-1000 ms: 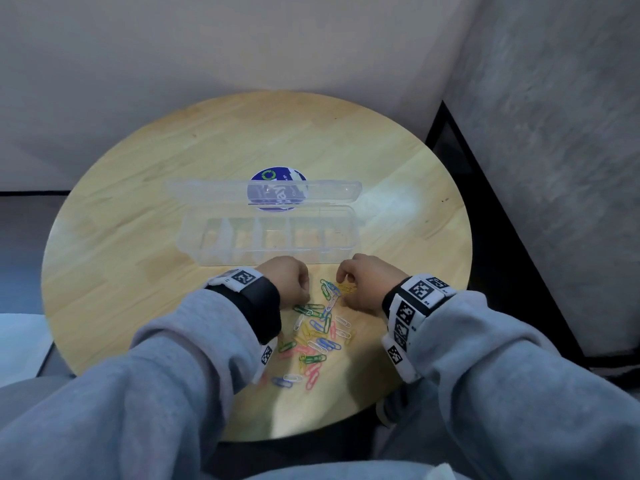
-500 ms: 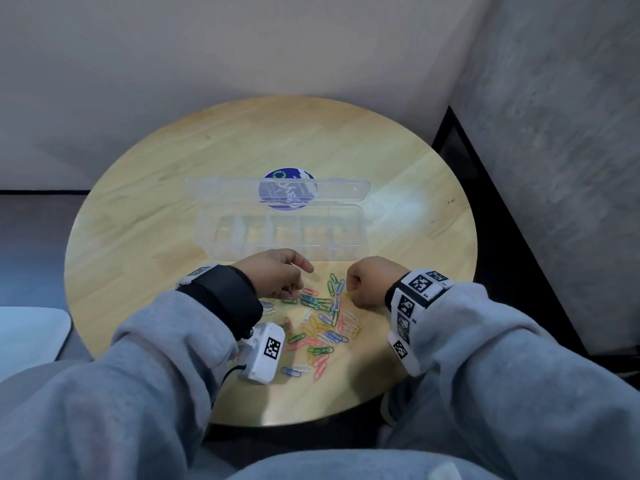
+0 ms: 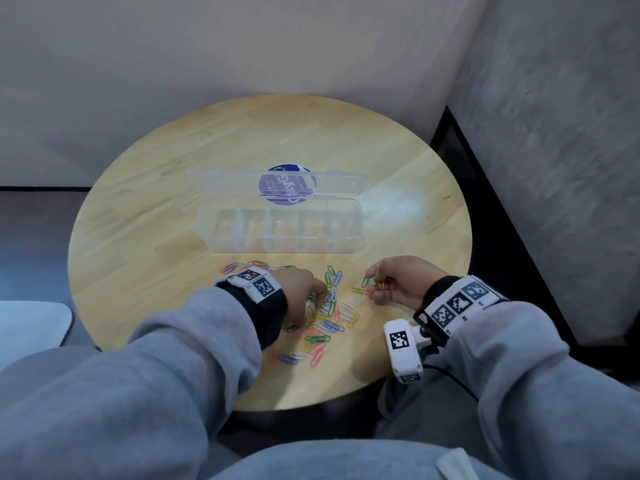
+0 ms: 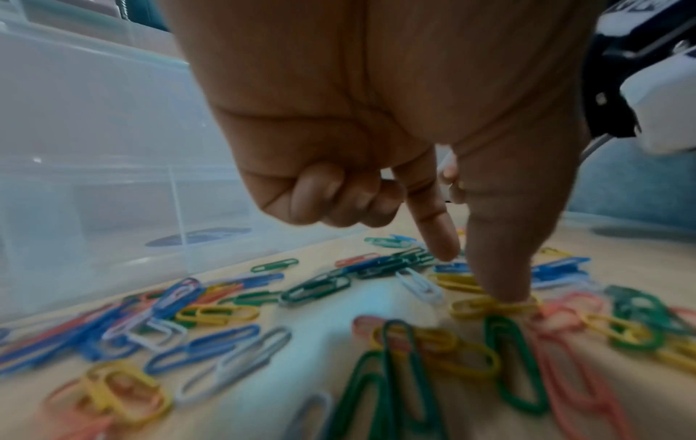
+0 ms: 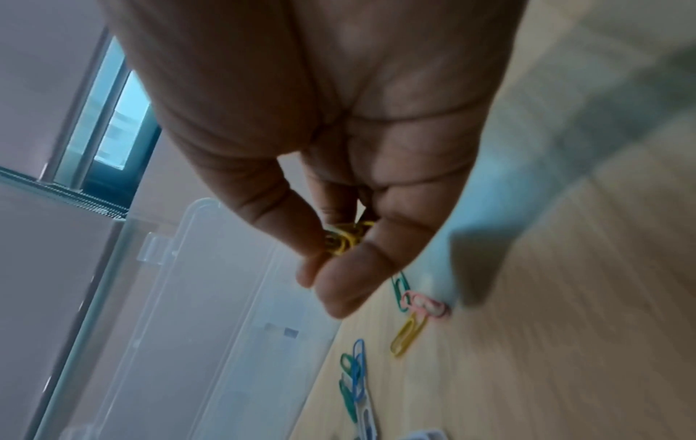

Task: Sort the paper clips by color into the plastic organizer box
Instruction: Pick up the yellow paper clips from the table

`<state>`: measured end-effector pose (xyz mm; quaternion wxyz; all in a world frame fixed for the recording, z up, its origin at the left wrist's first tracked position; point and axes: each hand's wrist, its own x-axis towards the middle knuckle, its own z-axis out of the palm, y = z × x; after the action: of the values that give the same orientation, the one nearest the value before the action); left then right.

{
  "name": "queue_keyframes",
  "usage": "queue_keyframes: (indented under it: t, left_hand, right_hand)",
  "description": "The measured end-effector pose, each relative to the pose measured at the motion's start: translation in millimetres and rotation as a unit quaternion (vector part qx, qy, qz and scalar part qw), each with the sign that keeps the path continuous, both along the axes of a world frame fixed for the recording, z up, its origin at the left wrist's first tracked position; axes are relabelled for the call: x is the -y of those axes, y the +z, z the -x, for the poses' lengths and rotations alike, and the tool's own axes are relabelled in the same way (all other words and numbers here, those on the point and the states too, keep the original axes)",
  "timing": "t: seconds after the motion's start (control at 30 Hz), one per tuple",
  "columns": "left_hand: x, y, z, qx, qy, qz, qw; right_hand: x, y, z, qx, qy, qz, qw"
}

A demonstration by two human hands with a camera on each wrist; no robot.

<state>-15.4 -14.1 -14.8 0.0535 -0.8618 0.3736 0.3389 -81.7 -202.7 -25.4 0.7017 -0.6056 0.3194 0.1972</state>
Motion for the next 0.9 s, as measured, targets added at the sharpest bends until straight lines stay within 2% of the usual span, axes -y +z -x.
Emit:
queue_keyframes:
  t: [0.1, 0.17, 0.23, 0.3, 0.4, 0.47, 0.6, 0.73, 0.83, 0.9]
  left_hand:
    - [1.4, -5.1, 3.1, 0.009, 0.005, 0.009, 1.000]
    - [1.5, -8.0, 4.2, 0.017, 0.016, 0.018, 1.000]
    - [1.1, -10.2, 4.5, 0.022, 0.018, 0.016, 0.999]
    - [0.7, -12.3, 3.5, 0.028, 0.016, 0.013, 0.999]
    - [0.2, -14.4, 2.6, 0.027, 0.026, 0.017, 0.999]
    - [-0.2, -15.8, 2.1, 0.026, 0.037, 0.024, 0.999]
    - [-3.0, -17.4, 0.5, 0.005, 0.069, 0.037, 0.997]
    - [-7.1, -11.5, -3.1, -0.016, 0.122, 0.084, 0.989]
    - [-13.0, -2.3, -11.3, -0.067, 0.192, 0.143, 0.969]
    - [-17.8, 4.0, -16.5, -0.137, 0.243, 0.193, 0.941]
  right_hand:
    - [-3.6, -3.3, -1.1, 0.011, 0.042, 0.050, 0.998]
    - [-5.3, -1.7, -1.0, 0.028, 0.122, 0.133, 0.983]
    - [-7.0, 1.2, -0.4, 0.034, 0.236, 0.240, 0.941]
    - [-9.5, 1.6, -1.7, 0.031, 0.311, 0.316, 0.896]
    - [-15.5, -0.4, -4.2, 0.024, 0.343, 0.425, 0.837]
    - [-19.3, -1.1, -4.5, 0.023, 0.350, 0.463, 0.814]
    - [-21.9, -4.3, -5.7, 0.021, 0.371, 0.478, 0.796]
    - [-17.5, -5.3, -6.2, 0.033, 0.346, 0.480, 0.806]
    - [-12.4, -3.8, -4.5, 0.033, 0.327, 0.490, 0.808]
    - [-12.6, -3.9, -3.5, 0.027, 0.338, 0.491, 0.803]
